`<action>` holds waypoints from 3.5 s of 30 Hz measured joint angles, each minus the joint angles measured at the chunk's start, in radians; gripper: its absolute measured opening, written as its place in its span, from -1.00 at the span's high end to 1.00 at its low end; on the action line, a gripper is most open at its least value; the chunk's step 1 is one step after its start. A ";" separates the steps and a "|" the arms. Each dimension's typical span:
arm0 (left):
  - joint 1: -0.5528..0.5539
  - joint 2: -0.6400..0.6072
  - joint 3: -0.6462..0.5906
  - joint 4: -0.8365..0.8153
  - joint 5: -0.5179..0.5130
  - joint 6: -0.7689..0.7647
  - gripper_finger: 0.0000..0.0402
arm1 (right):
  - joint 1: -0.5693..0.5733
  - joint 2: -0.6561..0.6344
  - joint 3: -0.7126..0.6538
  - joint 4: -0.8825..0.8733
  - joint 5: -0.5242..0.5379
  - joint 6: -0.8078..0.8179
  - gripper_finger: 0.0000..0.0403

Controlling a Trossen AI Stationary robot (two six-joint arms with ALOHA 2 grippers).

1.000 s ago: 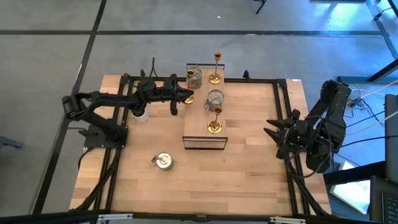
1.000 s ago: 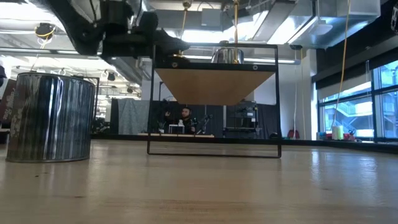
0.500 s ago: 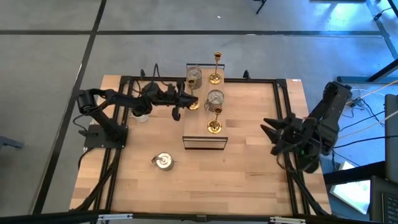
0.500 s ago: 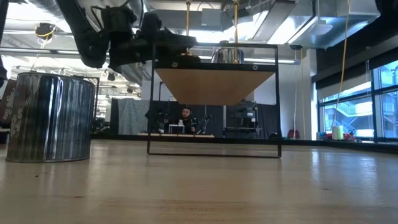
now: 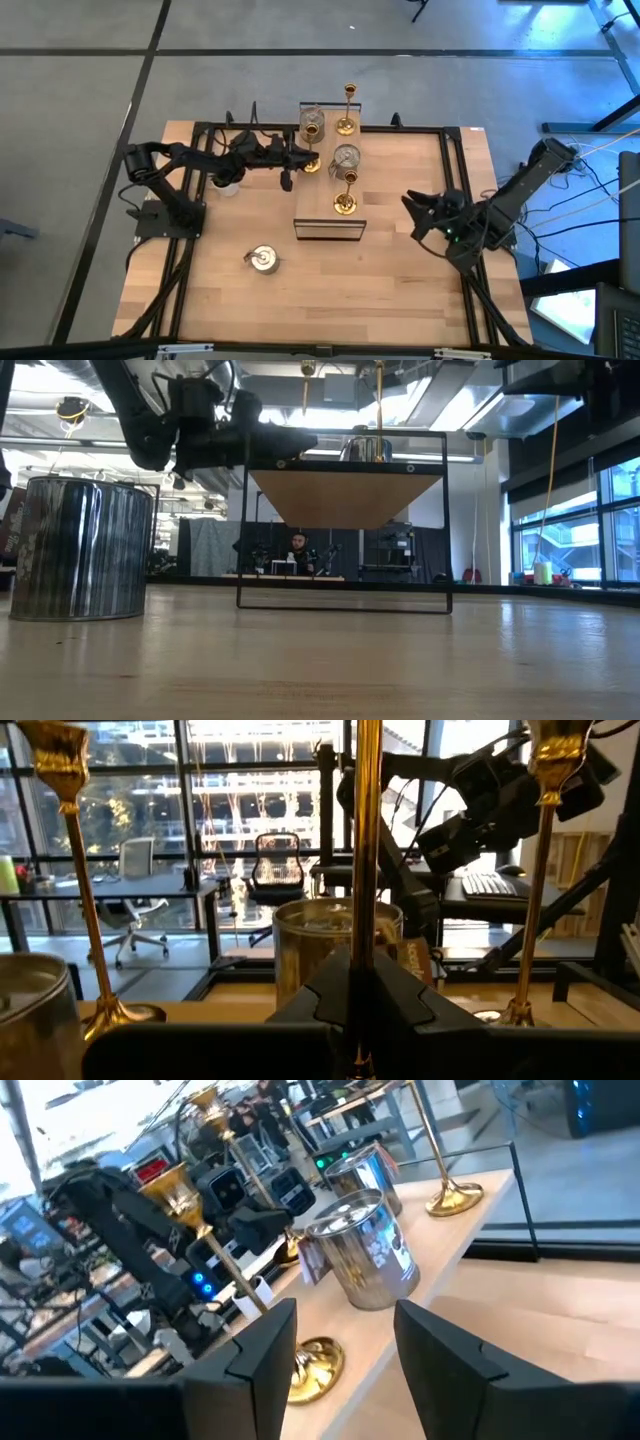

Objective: Pick & Place candle stick holders
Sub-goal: Put the gold candle holder on the shelf

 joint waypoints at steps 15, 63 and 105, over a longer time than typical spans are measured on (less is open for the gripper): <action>-0.015 0.162 0.000 0.255 -0.015 -0.081 0.96 | -0.052 0.000 0.000 0.144 -0.013 -0.046 0.13; -0.025 0.195 0.000 0.225 -0.060 -0.216 0.83 | -0.052 0.000 0.000 0.146 -0.016 -0.050 0.13; -0.046 0.195 0.000 0.218 0.001 -0.148 0.83 | -0.052 0.002 0.001 0.139 -0.039 -0.049 0.13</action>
